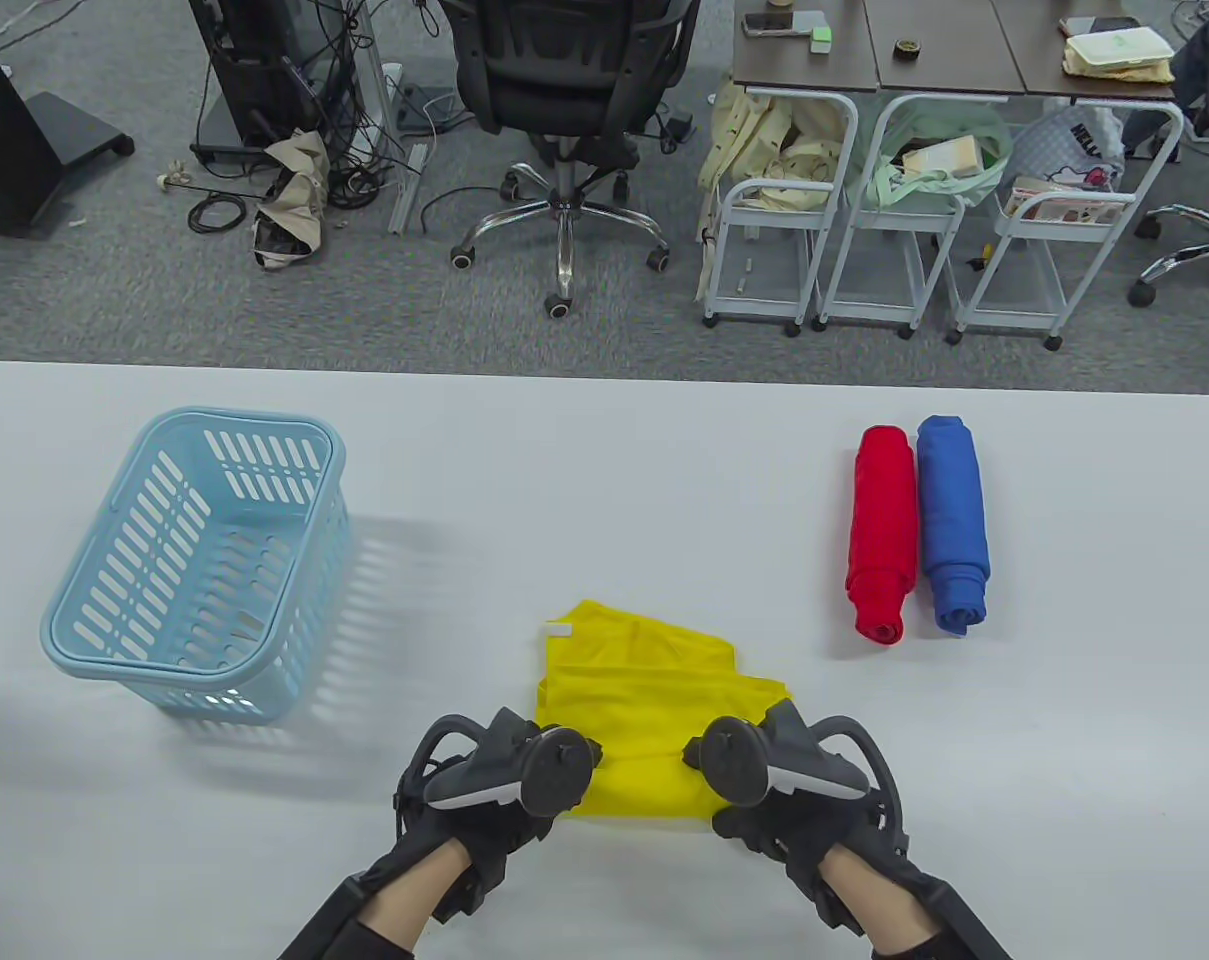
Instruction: Roll t-shirt into tight roll
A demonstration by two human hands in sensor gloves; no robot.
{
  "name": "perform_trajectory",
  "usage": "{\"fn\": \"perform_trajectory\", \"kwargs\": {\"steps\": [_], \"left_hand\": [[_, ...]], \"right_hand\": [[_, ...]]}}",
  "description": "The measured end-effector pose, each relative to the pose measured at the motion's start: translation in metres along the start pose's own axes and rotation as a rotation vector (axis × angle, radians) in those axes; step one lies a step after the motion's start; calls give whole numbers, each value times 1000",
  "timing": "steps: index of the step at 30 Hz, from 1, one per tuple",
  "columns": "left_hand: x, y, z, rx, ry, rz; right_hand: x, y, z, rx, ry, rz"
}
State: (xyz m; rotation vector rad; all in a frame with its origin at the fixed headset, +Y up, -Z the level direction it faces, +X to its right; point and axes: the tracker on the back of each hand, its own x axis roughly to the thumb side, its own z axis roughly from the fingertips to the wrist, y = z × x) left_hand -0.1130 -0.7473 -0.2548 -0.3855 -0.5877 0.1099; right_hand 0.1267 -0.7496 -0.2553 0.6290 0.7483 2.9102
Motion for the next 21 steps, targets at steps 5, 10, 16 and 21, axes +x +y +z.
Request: {"fn": "perform_trajectory", "kwargs": {"steps": [5, 10, 16, 21], "left_hand": [[-5, 0, 4, 20, 6, 82], [3, -4, 2, 11, -9, -57], [13, -10, -5, 13, 10, -269], [11, -4, -7, 22, -4, -165]], "right_hand": [[-9, 0, 0, 39, -31, -130], [-17, 1, -2, 73, -33, -215], [-25, 1, -3, 89, -32, -346], [-20, -8, 5, -75, 97, -171]]}}
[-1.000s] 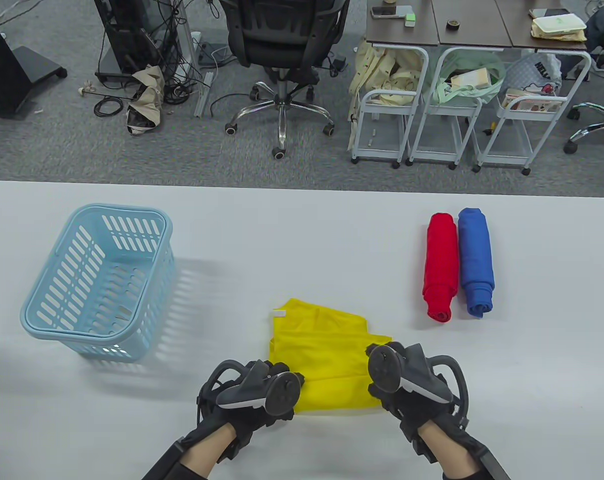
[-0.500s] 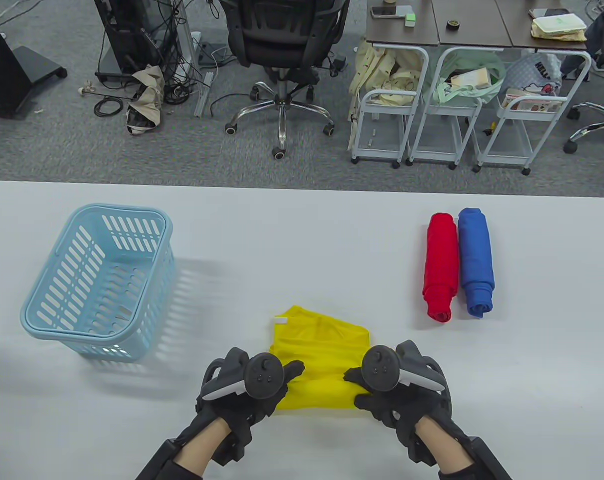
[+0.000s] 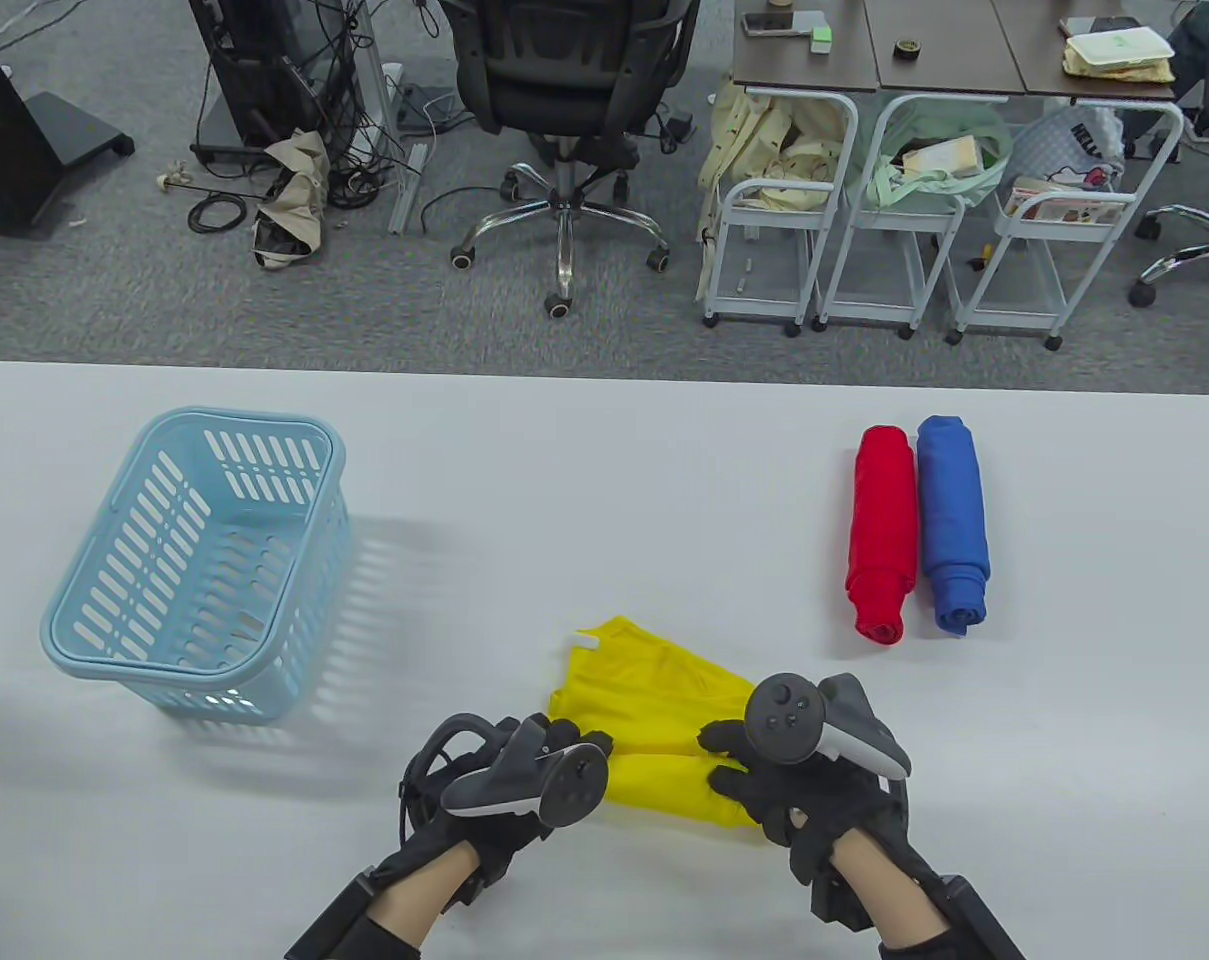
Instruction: Roll t-shirt into tight roll
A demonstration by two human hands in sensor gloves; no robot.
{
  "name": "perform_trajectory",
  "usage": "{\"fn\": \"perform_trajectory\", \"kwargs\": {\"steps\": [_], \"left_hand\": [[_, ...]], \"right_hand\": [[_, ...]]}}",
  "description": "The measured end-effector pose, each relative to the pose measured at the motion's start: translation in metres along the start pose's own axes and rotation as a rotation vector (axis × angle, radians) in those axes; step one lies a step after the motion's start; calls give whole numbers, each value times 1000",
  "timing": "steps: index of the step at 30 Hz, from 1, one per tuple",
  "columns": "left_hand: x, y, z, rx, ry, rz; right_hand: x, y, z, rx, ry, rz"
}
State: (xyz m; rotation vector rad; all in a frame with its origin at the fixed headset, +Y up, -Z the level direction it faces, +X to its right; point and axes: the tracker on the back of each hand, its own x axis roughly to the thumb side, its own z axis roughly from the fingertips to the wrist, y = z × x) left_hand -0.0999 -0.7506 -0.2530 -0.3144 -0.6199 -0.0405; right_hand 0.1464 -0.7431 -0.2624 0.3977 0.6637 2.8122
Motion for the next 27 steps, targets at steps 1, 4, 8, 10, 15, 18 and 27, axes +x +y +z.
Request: {"fn": "perform_trajectory", "kwargs": {"steps": [1, 4, 8, 10, 15, 18, 27], "left_hand": [[-3, 0, 1, -5, -5, 79], [-14, 0, 1, -13, 0, 230], [-27, -2, 0, -24, 9, 359], [-29, -2, 1, -33, 11, 376], [-18, -1, 6, -3, -2, 274], [-4, 0, 6, 42, 15, 30], [-2, 1, 3, 102, -30, 44]], "right_hand": [[3, -3, 2, -13, -35, 24], [10, -4, 5, 2, -150, -28], [24, 11, 4, 49, -178, 107], [29, 14, 2, 39, -169, 184], [19, 9, -1, 70, -185, 37], [14, 8, -2, 104, -202, -38], [13, 8, -1, 96, -196, -44]]}}
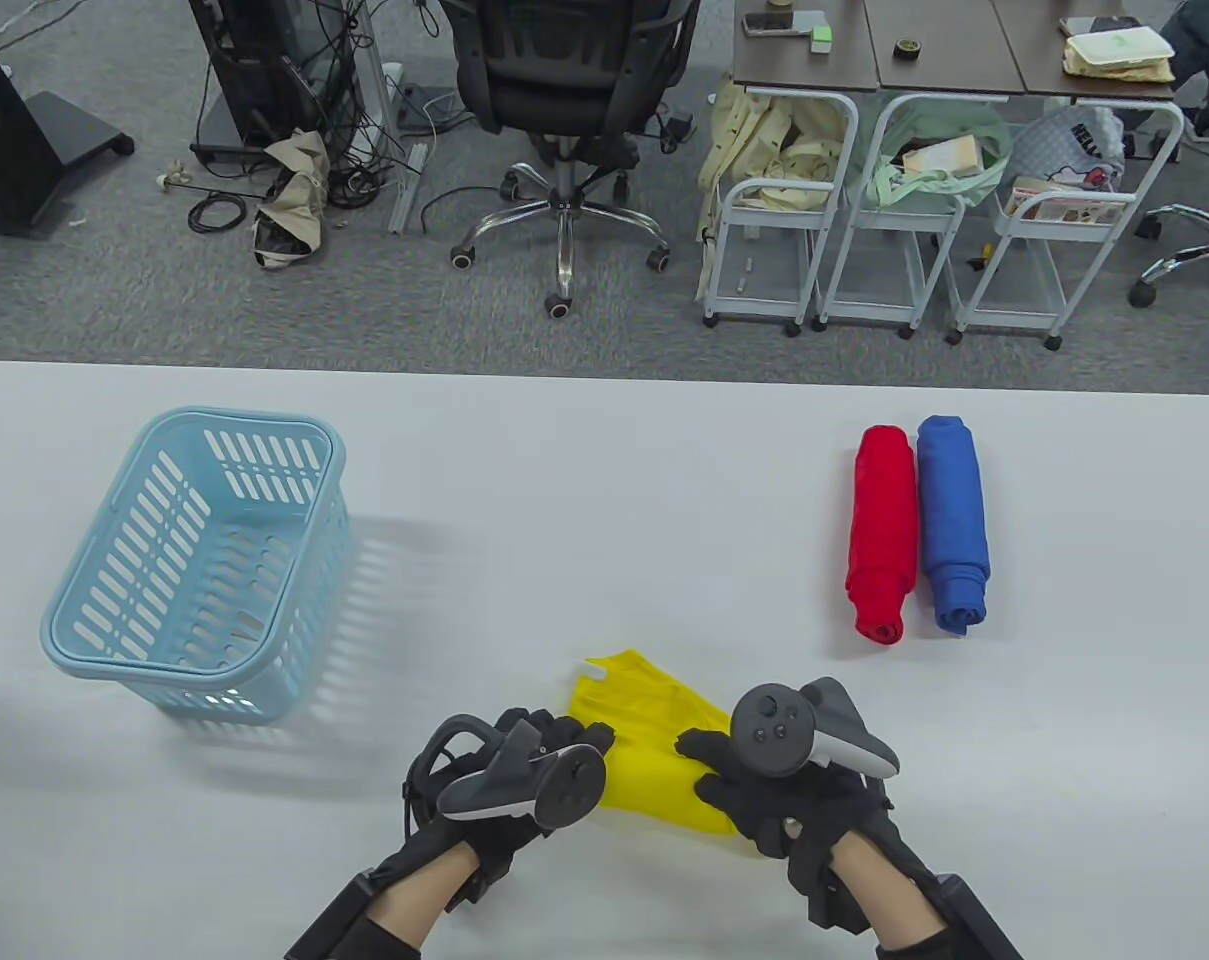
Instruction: Roll t-shirt into tight roll
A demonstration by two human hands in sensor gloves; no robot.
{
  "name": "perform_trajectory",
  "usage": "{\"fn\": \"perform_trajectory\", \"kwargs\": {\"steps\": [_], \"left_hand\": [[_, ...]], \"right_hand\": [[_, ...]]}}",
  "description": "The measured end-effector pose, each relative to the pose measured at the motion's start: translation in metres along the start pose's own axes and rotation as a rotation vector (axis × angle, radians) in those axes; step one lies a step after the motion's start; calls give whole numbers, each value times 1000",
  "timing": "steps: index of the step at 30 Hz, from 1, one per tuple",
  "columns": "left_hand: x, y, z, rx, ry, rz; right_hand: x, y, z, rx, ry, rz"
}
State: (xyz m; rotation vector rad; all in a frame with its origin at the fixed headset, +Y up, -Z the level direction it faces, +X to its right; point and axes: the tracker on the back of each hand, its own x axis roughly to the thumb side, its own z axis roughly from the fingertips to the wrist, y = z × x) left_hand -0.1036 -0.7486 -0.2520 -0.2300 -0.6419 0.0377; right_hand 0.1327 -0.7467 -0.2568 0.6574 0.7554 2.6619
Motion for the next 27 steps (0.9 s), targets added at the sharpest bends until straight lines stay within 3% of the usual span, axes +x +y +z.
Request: {"fn": "perform_trajectory", "kwargs": {"steps": [3, 8, 12, 16, 22, 27], "left_hand": [[-11, -2, 1, -25, 3, 224], [-23, -1, 1, -21, 49, 319], [-6, 4, 6, 61, 34, 18], [5, 0, 5, 27, -25, -29], [15, -8, -2, -3, -10, -273], [7, -1, -2, 16, -8, -50]], "right_hand": [[8, -4, 5, -65, 27, 160], [20, 2, 5, -74, 21, 258], [20, 5, -1, -41, 32, 246], [10, 1, -2, -35, 42, 159], [0, -2, -4, -46, 103, 100], [9, -7, 5, -143, 125, 247]]}}
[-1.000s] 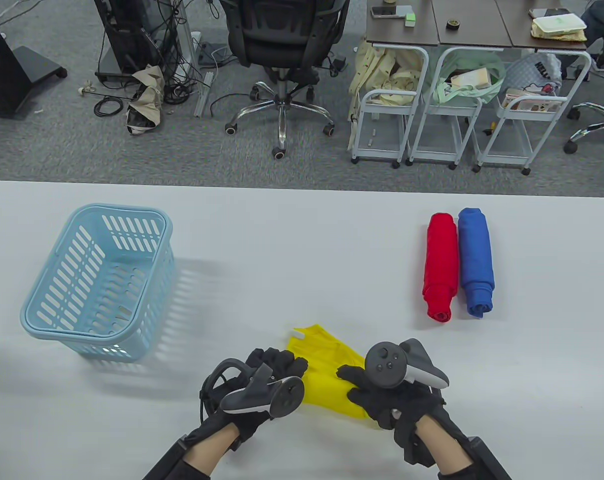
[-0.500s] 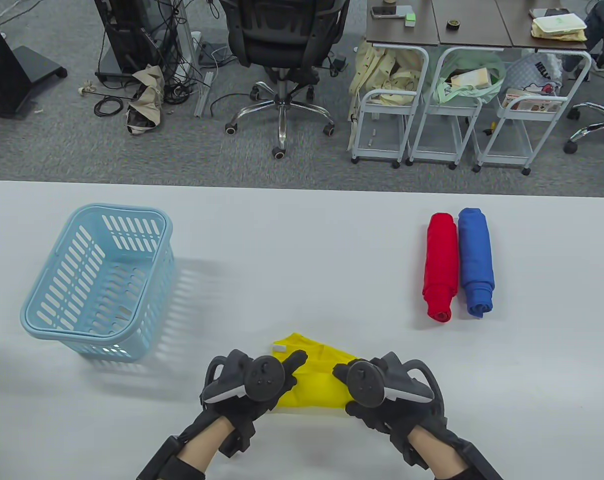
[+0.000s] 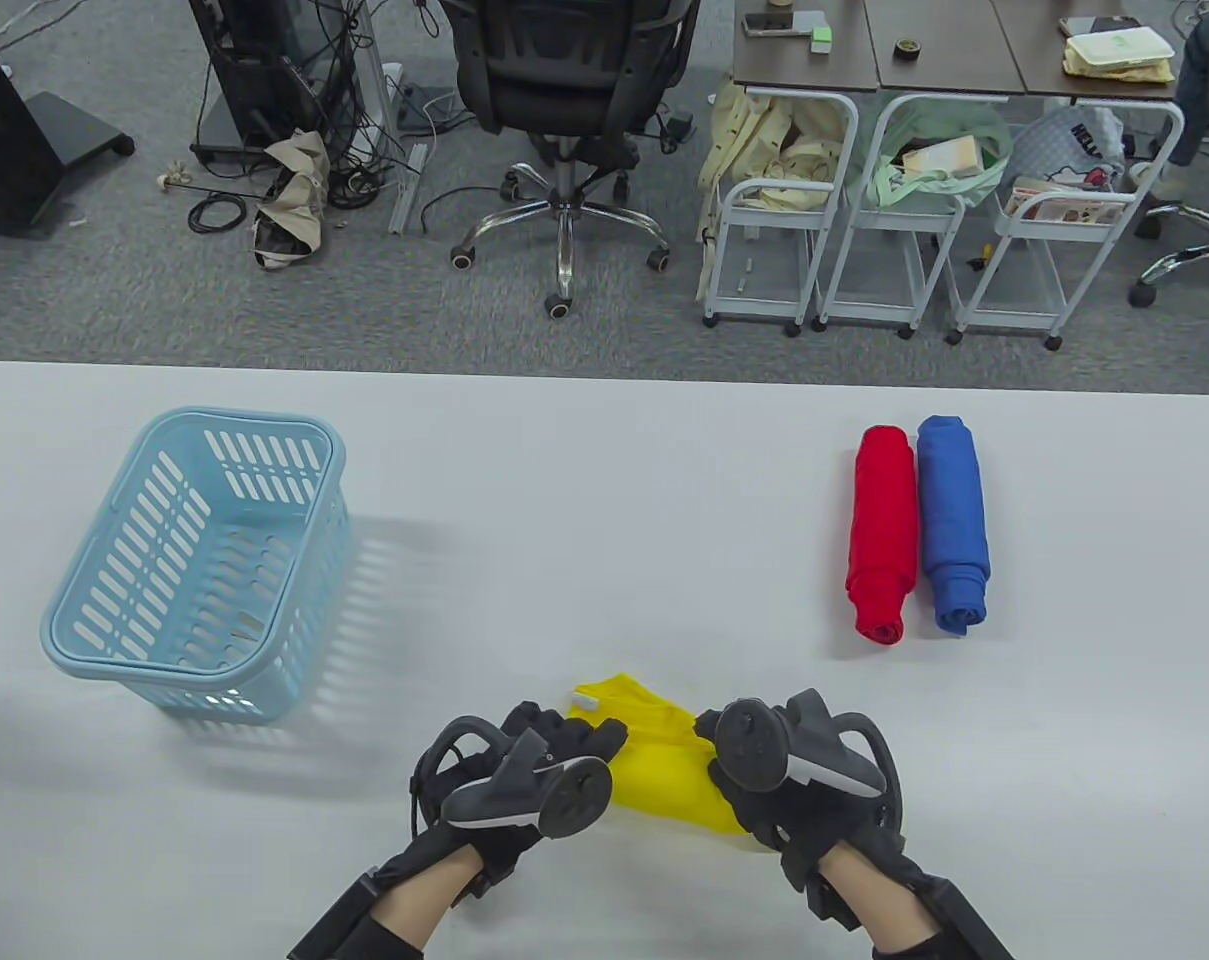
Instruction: Roll t-shirt into tight roll
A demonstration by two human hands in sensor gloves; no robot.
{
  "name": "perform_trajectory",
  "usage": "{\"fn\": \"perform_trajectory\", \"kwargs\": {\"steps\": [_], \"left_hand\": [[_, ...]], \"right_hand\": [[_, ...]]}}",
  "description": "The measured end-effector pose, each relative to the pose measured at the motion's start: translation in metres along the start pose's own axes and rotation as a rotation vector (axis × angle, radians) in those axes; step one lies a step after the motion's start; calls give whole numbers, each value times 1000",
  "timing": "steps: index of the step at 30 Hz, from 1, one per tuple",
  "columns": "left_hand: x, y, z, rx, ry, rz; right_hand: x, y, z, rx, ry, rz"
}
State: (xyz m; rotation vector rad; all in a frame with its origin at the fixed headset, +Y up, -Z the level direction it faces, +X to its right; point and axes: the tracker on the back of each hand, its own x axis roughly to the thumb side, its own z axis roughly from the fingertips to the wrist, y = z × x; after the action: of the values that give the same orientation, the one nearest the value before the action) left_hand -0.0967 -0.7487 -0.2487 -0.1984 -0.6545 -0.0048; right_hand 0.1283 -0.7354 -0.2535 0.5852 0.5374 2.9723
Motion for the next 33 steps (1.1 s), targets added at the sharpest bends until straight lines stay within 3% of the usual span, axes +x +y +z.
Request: {"fn": "perform_trajectory", "kwargs": {"steps": [4, 8, 13, 16, 21, 25, 27, 29, 33], "left_hand": [[-20, -1, 1, -29, 45, 229], [-34, -4, 2, -44, 83, 394], [-17, -4, 4, -45, 51, 192], [-9, -10, -1, -190, 46, 124], [1, -11, -6, -117, 43, -113], [-7, -6, -6, -126, 43, 58], [-15, -6, -5, -155, 58, 164], [-23, -6, -3, -147, 101, 220], [-21, -1, 3, -95, 150, 84]], "right_hand": [[8, 1, 3, 42, -135, -60], [21, 10, 0, 29, -82, 151], [10, 9, -8, 97, -111, -46], [-1, 12, -9, 137, -126, -182], [-2, 10, -9, 117, -70, -158], [5, -1, 1, -41, 13, 89], [11, -5, 3, -78, -30, 135], [18, 5, 0, 6, -111, 50], [23, 32, -14, 201, -32, 159]]}}
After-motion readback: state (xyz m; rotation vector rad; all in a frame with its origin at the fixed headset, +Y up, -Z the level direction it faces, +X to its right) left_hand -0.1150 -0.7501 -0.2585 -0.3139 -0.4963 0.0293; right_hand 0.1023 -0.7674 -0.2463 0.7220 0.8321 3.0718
